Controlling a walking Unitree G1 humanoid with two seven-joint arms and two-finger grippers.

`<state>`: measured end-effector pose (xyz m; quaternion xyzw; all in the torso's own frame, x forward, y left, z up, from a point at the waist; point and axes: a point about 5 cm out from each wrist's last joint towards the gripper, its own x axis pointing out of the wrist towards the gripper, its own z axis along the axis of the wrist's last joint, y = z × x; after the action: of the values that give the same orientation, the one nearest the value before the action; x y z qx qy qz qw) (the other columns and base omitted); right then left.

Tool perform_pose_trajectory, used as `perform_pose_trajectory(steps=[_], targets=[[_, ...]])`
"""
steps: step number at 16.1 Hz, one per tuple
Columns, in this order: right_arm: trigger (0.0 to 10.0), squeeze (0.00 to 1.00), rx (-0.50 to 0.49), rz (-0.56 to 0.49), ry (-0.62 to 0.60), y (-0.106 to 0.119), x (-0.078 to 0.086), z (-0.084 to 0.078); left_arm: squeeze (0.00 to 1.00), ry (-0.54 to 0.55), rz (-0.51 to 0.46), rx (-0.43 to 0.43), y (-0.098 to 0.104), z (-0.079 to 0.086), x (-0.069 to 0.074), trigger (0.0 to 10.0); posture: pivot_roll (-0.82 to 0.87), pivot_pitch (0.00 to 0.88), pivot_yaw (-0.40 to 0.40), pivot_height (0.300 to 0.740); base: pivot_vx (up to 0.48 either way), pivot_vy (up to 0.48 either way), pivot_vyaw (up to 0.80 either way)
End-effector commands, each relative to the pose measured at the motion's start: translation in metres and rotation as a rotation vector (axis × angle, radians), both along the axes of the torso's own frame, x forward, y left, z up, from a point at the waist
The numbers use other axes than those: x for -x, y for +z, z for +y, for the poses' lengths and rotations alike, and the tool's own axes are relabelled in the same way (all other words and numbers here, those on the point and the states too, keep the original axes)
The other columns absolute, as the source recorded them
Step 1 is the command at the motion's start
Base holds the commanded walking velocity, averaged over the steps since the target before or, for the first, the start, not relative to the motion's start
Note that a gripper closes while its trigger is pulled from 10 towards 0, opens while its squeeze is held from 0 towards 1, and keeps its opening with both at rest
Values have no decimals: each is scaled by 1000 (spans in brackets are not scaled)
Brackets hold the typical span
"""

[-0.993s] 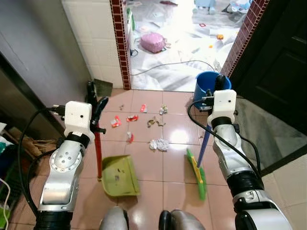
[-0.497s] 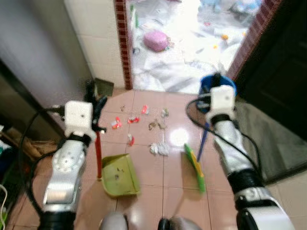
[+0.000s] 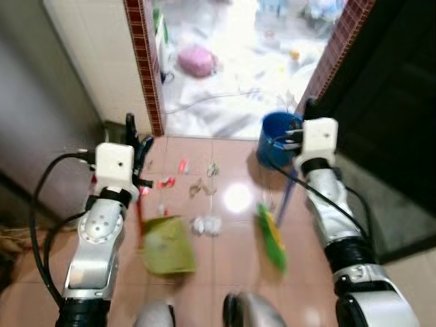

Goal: Sweep floor

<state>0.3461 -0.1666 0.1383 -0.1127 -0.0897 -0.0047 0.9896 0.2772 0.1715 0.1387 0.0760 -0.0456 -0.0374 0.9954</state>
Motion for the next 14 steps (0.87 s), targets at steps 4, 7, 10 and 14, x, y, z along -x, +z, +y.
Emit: perform_pose_trajectory(steps=[4,7,10,14], targets=[[10000,0,19,-23,26,6,-3,7,0,48,-77,-48,14,10,0,10000,37,125,-62,740,301,61,0],[10000,0,18,-18,21,5,-2,6,0,70,-96,-67,17,14,2,10000,37,125,-61,740,0,0,0],[10000,0,13,-16,21,5,-3,6,0,75,-88,-73,15,14,0,10000,35,130,-60,740,0,0,0],[10000,0,-17,-5,17,4,-2,5,0,79,-85,-100,11,11,-4,10000,24,139,-60,740,0,0,0]])
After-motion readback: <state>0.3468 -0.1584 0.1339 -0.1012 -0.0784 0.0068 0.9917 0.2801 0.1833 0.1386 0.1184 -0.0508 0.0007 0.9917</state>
